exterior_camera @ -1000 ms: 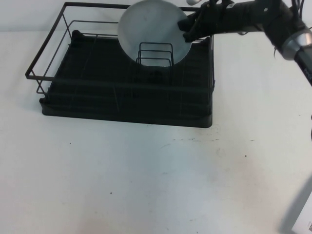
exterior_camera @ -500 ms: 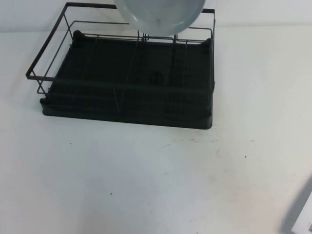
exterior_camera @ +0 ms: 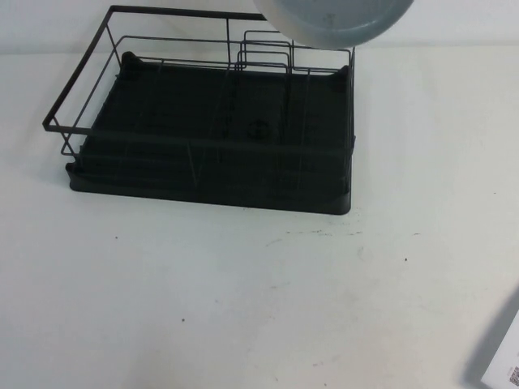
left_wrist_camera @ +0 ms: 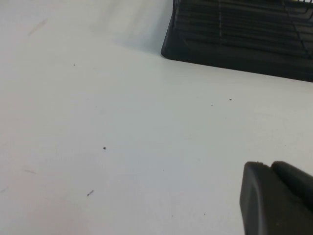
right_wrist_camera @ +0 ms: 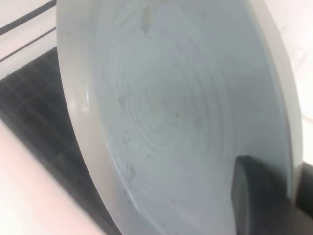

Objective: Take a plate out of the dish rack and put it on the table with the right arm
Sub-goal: Place the plate from the table

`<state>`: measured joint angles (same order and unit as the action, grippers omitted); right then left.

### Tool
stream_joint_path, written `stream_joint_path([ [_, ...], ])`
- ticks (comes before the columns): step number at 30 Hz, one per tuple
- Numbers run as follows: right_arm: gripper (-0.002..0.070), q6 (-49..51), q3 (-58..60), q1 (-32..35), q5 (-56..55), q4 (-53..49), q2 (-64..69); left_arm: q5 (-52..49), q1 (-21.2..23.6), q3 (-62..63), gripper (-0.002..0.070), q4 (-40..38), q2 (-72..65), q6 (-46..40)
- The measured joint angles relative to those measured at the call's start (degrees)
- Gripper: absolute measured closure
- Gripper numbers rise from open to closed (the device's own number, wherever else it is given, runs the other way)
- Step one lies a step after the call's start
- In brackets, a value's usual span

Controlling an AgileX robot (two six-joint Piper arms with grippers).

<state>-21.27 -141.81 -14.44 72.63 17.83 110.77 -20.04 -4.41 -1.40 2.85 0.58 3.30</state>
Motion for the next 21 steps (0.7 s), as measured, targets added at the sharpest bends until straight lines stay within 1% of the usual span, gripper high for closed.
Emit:
stream_joint_path([
  [3, 0.0617, 1.3, 8.4, 0.0, 0.0, -0.1, -6.3, 0.0, 0.0, 0.0, 0.0679, 0.0, 0.0, 0.0],
  [9, 0.0617, 2.2, 32.1, 0.0, -0.4, 2.9, -20.6, 0.0, 0.0, 0.0, 0.0679, 0.0, 0.0, 0.0],
  [11, 0.0617, 2.7, 40.9, 0.0, -3.3, 5.2, -25.5, 0.0, 0.0, 0.0, 0.0679, 0.0, 0.0, 0.0],
  [15, 0.0617, 5.2, 54.6, 0.0, -11.1, 7.9, -34.0, 0.0, 0.0, 0.0, 0.0679, 0.0, 0.0, 0.0],
  [18, 0.0617, 7.4, 64.7, 0.0, -14.2, 10.6, -39.7, 0.0, 0.0, 0.0, 0.0679, 0.0, 0.0, 0.0],
  [21, 0.0617, 10.6, 73.6, 0.0, -15.6, 13.1, -42.5, 0.0, 0.0, 0.0, 0.0679, 0.0, 0.0, 0.0],
])
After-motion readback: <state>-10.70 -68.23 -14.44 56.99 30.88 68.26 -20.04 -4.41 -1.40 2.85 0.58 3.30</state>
